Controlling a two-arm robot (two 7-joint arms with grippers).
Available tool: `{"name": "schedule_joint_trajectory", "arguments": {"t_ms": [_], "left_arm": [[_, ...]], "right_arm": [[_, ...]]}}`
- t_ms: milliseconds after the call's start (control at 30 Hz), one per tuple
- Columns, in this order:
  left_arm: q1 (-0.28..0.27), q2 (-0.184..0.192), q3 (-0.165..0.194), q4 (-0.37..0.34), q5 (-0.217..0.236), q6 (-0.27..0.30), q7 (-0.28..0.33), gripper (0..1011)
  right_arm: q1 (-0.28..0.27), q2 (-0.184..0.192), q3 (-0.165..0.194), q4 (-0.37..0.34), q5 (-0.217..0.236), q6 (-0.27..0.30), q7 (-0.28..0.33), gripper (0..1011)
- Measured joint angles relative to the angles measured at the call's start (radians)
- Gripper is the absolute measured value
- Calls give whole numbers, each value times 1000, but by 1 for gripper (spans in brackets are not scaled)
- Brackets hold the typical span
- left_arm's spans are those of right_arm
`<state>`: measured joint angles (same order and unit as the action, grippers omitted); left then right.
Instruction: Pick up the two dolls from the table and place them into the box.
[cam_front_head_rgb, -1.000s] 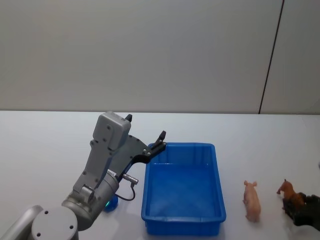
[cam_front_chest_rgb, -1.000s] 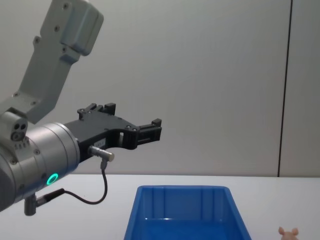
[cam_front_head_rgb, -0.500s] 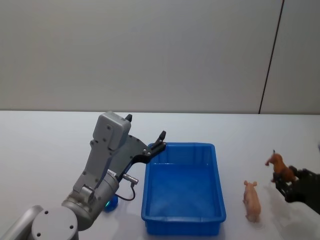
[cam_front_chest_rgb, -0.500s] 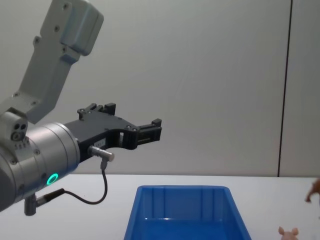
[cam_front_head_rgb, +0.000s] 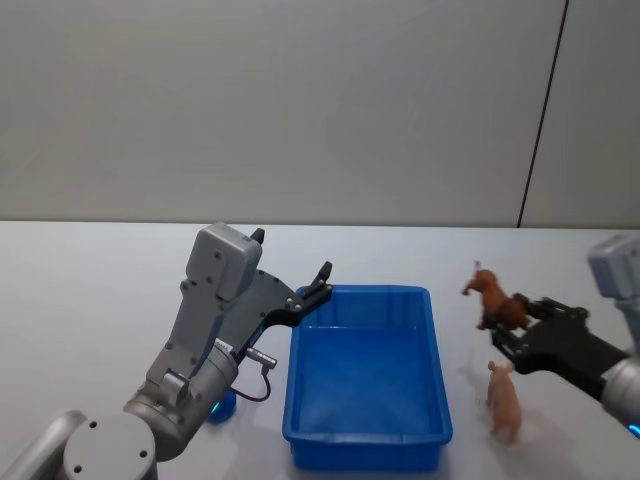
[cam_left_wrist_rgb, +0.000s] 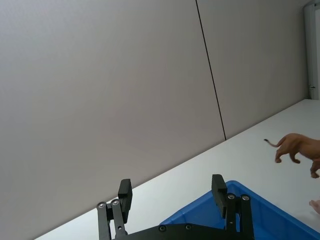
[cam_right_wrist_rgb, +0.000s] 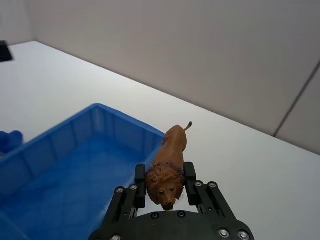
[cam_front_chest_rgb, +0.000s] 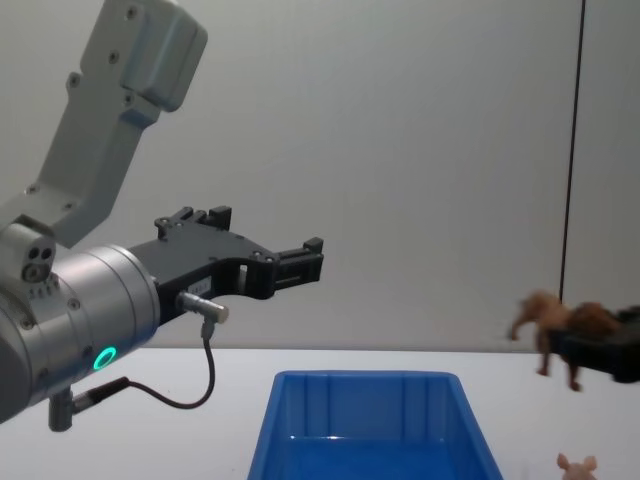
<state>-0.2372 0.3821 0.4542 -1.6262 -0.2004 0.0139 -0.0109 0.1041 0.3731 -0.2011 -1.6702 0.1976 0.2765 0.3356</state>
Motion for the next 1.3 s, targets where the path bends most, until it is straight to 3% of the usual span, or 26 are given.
{"name": "schedule_joint_trajectory", "arguments": {"t_ms": [500, 833, 1100, 1300], "left_arm": [[0, 0, 0, 0, 0, 0, 0, 1003], [0, 0, 0, 0, 0, 0, 0, 1003], [0, 0, 0, 0, 0, 0, 0, 1003], [0, 0, 0, 0, 0, 0, 0, 1004]], "right_arm": [[64, -84, -81, 47, -57, 41, 112, 429], [84, -116, -110, 95, -70, 69, 124, 751], [84, -113, -108, 105, -59, 66, 109, 969], [71, -97, -92, 99, -34, 63, 86, 1001]]}}
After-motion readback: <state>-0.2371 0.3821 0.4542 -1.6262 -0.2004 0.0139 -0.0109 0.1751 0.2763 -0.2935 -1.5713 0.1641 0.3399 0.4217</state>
